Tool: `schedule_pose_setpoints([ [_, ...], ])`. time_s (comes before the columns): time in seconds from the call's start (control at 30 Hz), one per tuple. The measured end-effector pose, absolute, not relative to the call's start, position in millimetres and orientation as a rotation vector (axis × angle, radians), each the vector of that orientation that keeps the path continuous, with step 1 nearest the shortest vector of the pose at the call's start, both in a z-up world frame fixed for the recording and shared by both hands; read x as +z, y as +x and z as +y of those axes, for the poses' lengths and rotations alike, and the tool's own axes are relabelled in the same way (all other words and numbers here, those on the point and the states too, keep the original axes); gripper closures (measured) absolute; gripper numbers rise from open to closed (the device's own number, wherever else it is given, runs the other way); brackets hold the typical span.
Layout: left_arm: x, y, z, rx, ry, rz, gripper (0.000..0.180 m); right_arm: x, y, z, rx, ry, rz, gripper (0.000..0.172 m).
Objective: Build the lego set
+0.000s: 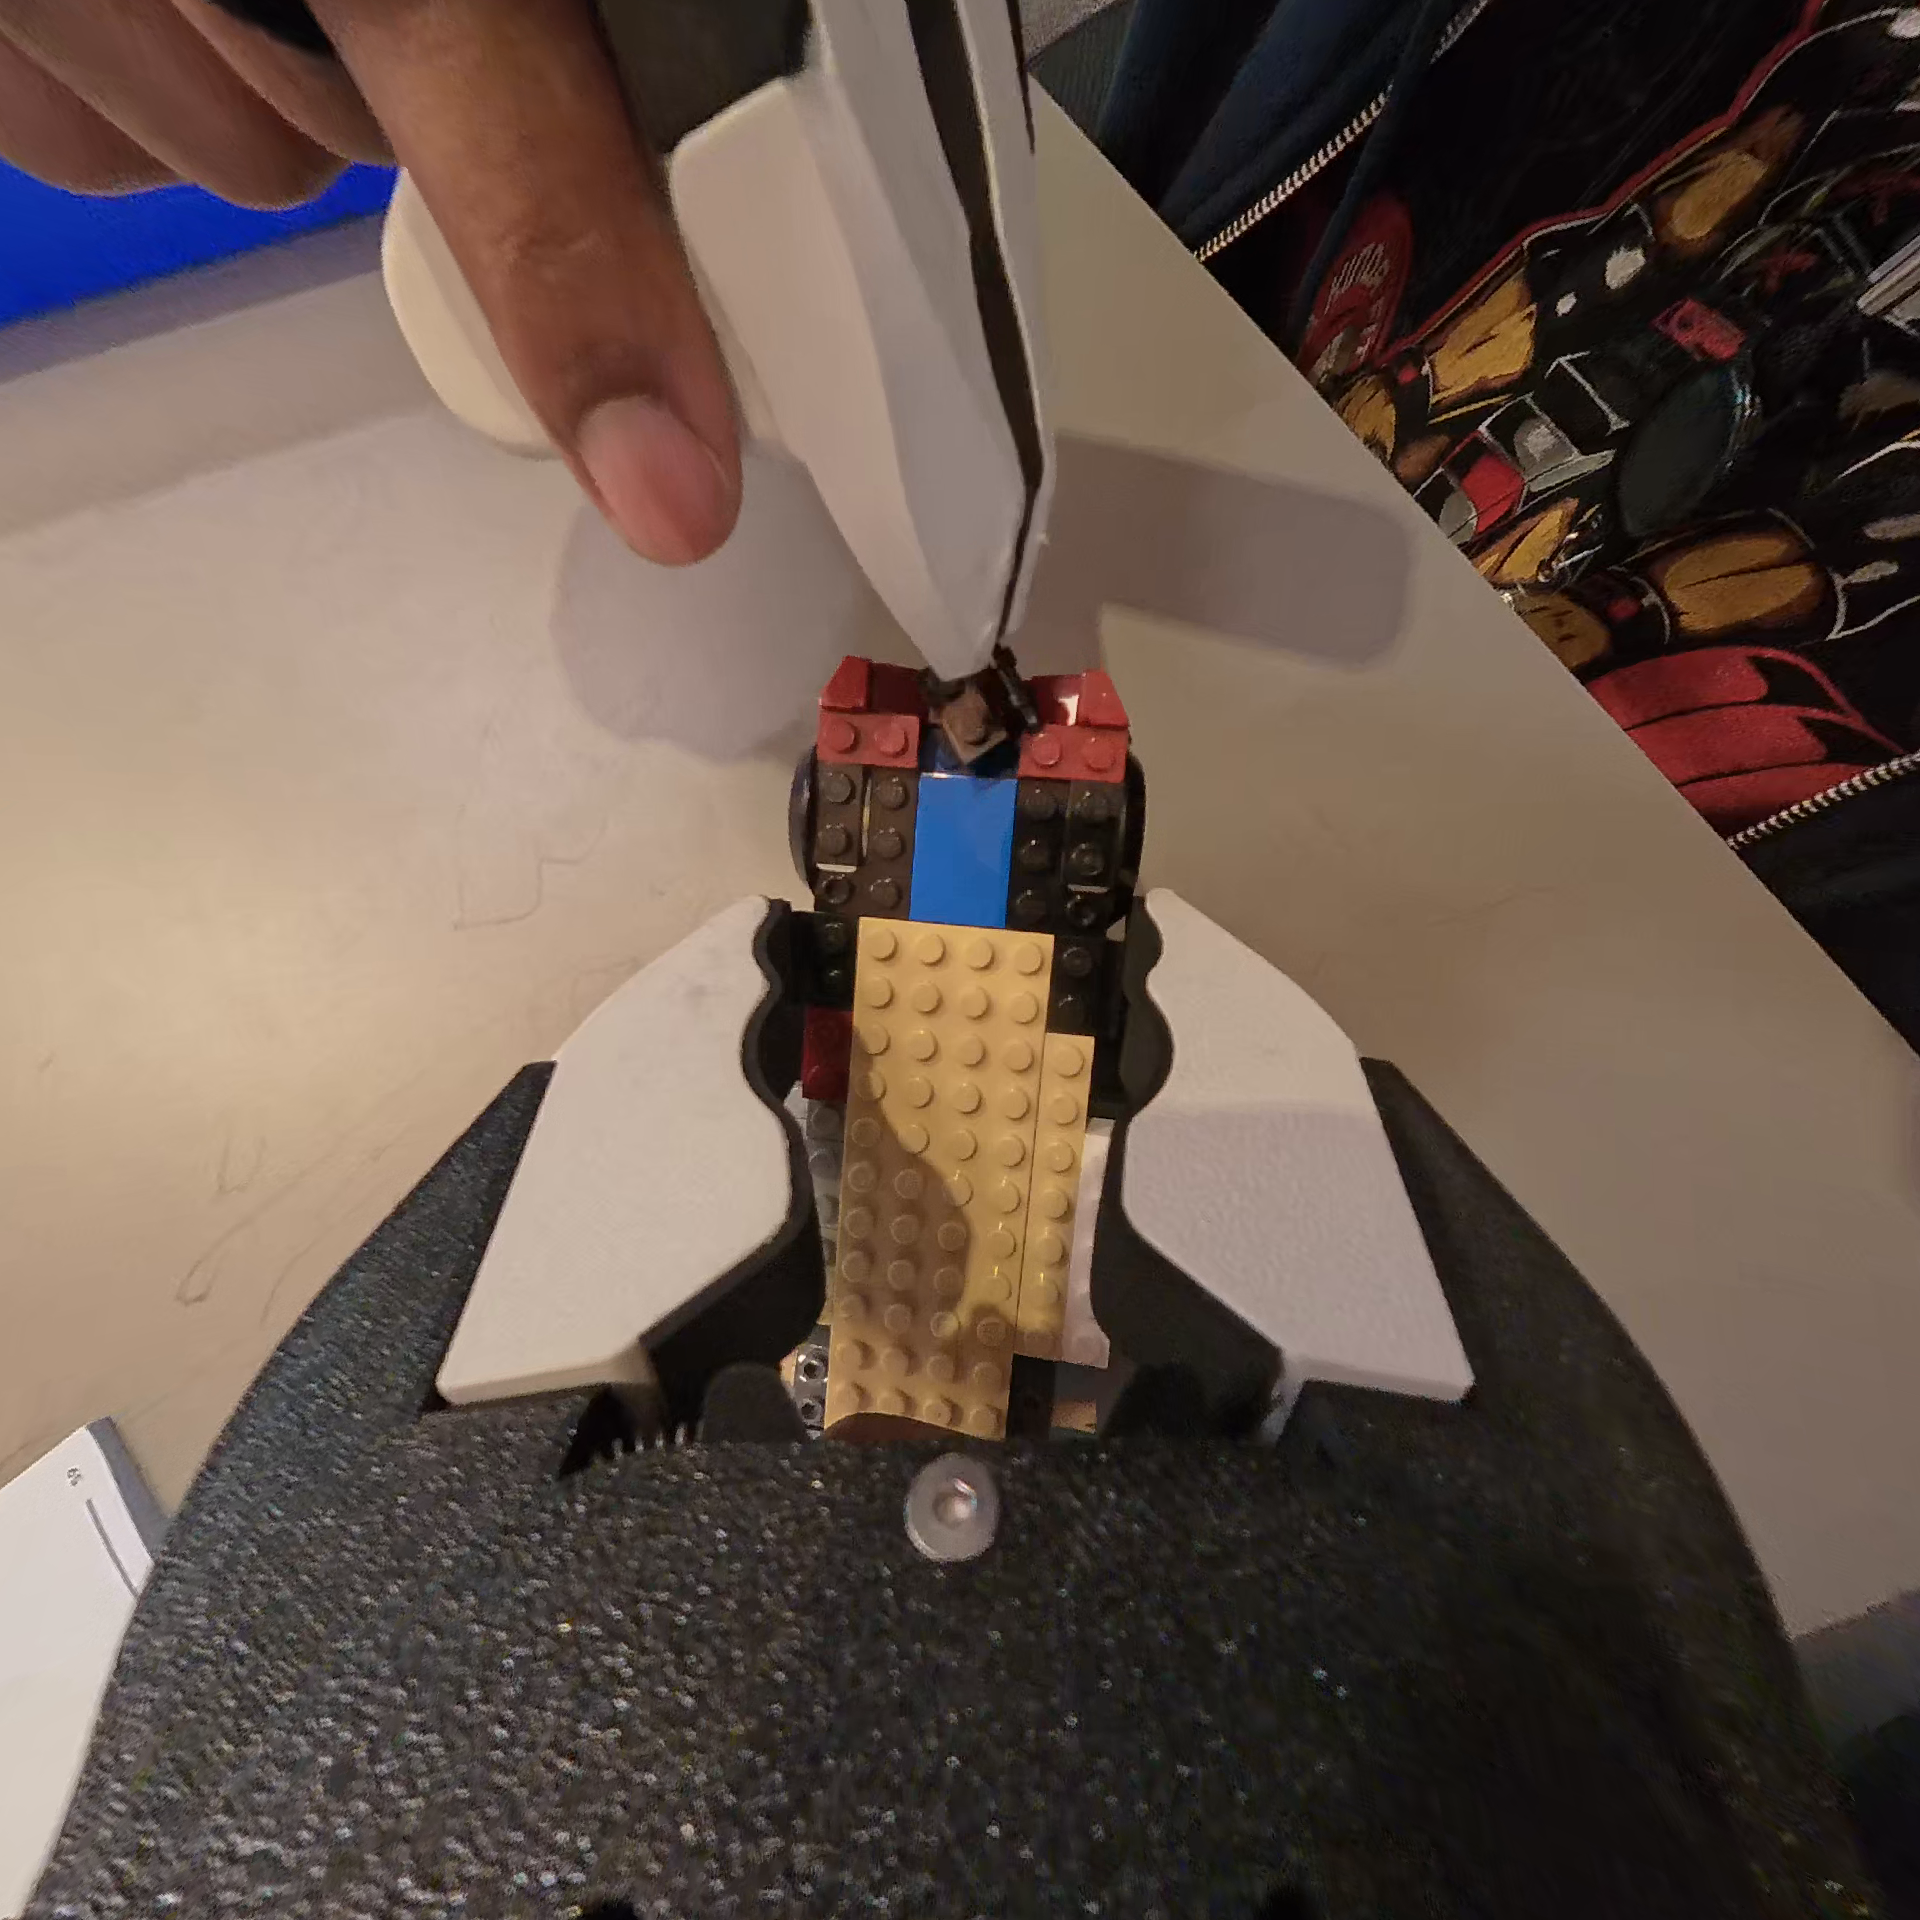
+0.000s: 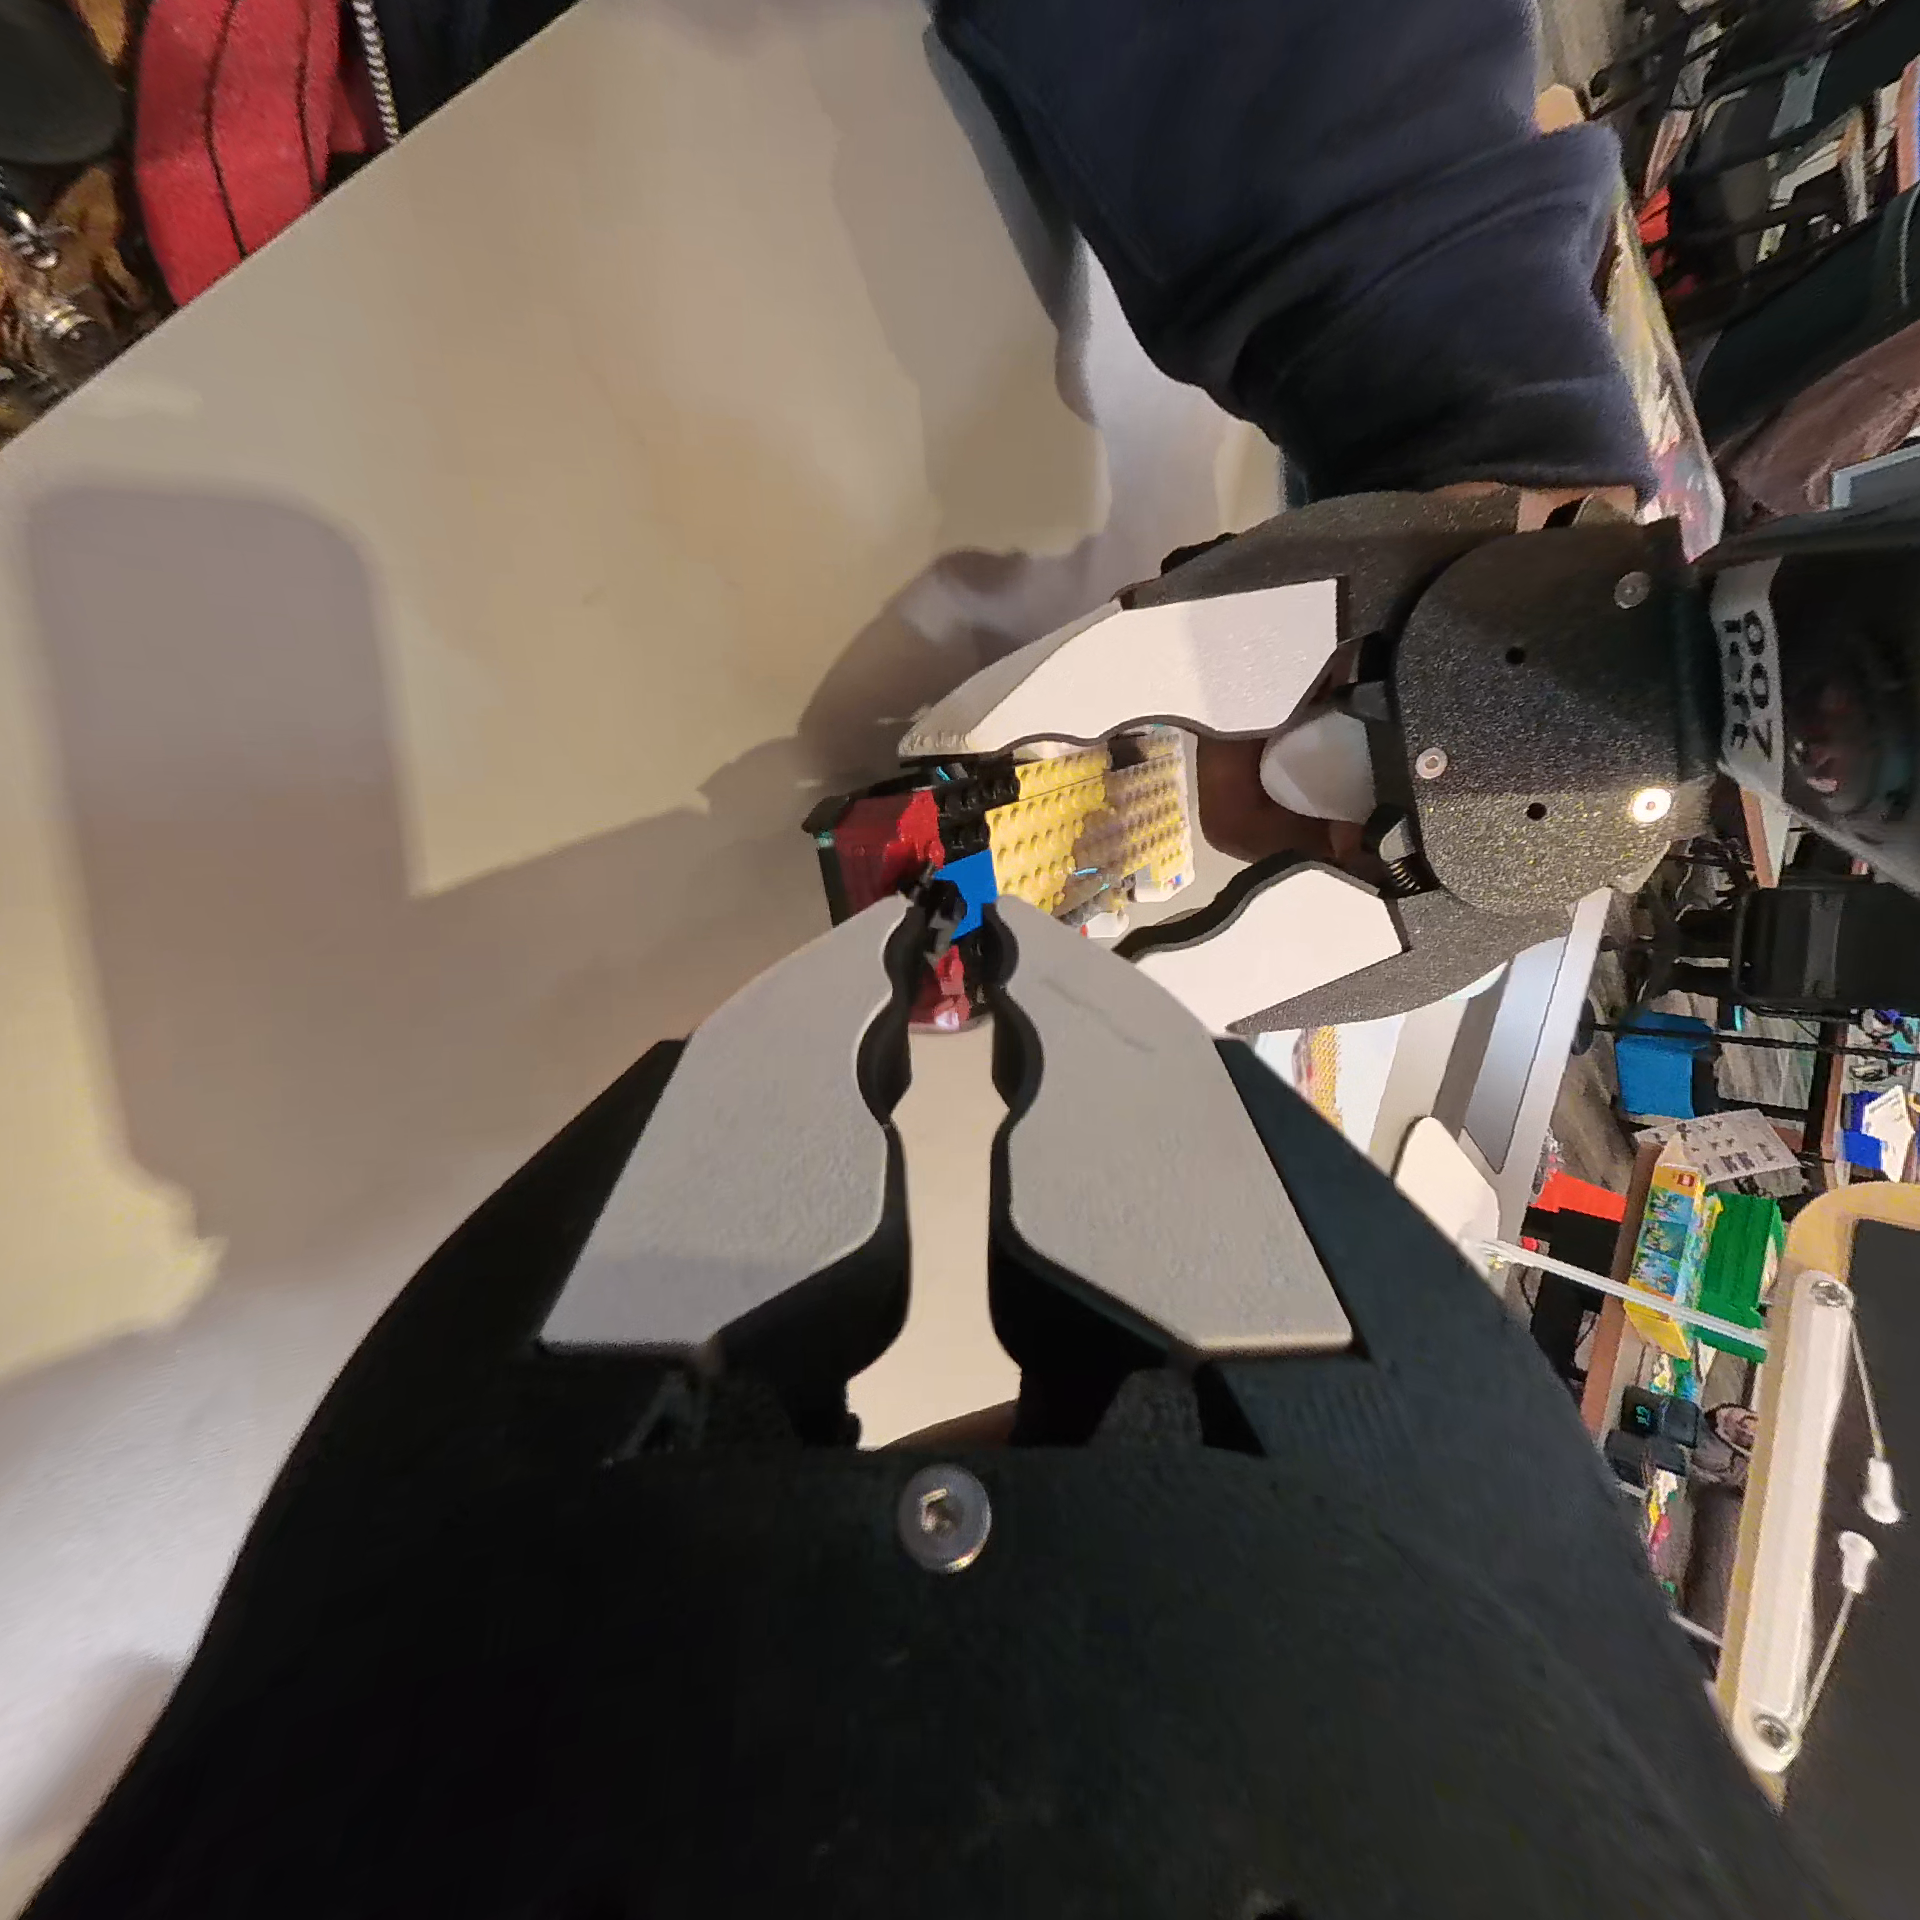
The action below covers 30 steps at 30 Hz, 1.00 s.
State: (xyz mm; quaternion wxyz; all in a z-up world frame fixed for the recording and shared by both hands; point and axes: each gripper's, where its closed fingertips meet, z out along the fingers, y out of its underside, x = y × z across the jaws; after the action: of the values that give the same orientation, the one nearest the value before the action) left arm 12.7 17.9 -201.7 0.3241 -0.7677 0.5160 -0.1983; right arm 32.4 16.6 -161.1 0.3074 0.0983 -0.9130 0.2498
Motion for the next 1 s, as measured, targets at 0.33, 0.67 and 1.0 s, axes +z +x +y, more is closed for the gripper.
schedule_pose_setpoints([
  [0.33, -204, 15, 18, -0.521, -2.017, 1.355, 0.119, -168, 36, 19, 0.697, 0.04, -2.544, 0.149],
  [0.67, -204, 16, 18, -0.509, -2.021, 1.359, 0.119, -170, 35, 16, 0.708, -0.181, -2.682, 0.146],
  [1.0, -205, 19, 17, -0.502, -2.019, 1.376, 0.119, -180, 38, 16, 0.651, -0.131, -2.767, 0.154],
])
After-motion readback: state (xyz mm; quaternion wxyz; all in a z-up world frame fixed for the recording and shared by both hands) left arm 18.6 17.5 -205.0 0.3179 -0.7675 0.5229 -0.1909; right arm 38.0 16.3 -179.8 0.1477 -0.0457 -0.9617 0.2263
